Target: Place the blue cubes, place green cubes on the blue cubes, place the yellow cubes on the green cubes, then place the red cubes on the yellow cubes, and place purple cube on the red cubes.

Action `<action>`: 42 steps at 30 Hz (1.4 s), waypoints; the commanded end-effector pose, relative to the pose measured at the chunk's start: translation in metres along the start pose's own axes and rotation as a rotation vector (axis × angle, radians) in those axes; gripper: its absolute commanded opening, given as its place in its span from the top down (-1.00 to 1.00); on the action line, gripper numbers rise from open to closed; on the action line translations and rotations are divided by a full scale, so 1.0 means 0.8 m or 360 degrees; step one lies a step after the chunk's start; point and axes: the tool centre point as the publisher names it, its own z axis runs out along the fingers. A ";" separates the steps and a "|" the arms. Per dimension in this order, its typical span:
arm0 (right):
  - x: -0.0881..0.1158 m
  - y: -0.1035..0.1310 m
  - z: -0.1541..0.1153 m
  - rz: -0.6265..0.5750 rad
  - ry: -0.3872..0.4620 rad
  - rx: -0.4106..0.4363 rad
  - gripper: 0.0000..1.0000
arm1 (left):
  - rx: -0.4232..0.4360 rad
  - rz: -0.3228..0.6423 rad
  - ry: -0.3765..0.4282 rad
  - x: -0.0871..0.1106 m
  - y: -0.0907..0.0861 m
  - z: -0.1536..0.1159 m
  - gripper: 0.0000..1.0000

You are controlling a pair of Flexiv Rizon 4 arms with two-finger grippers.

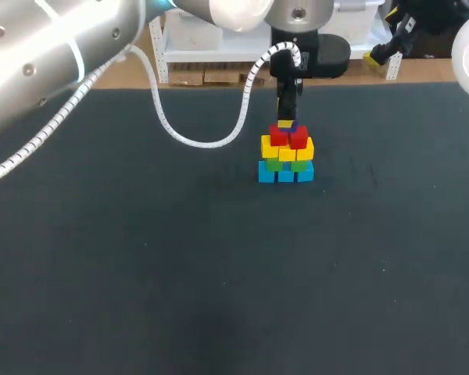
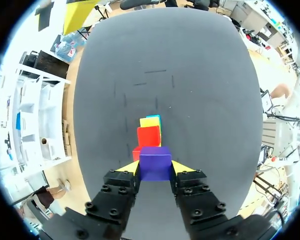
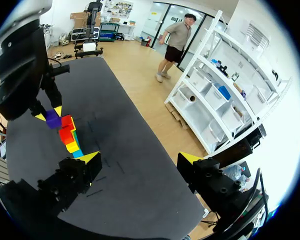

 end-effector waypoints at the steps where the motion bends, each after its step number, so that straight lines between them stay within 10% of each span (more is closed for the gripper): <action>1: 0.000 0.001 0.000 0.0001 0.0001 0.0005 -1.00 | 0.0013 0.0011 0.0015 -0.005 0.007 0.001 1.00; 26: 0.000 0.001 0.000 0.0001 0.0001 0.0005 -1.00 | 0.0042 0.0010 0.0047 -0.007 0.014 0.021 0.79; 30: 0.000 0.001 0.000 0.0001 0.0001 0.0005 -1.00 | 0.0063 -0.0004 0.0031 -0.006 0.015 0.020 0.35; 34: 0.000 0.001 0.000 0.0001 0.0001 0.0005 -1.00 | 0.0073 -0.0015 0.0032 -0.005 0.017 0.020 -1.00; 42: 0.000 0.001 0.000 0.0001 0.0001 0.0005 -1.00 | 0.0070 -0.0024 0.0027 -0.003 0.018 0.019 -1.00</action>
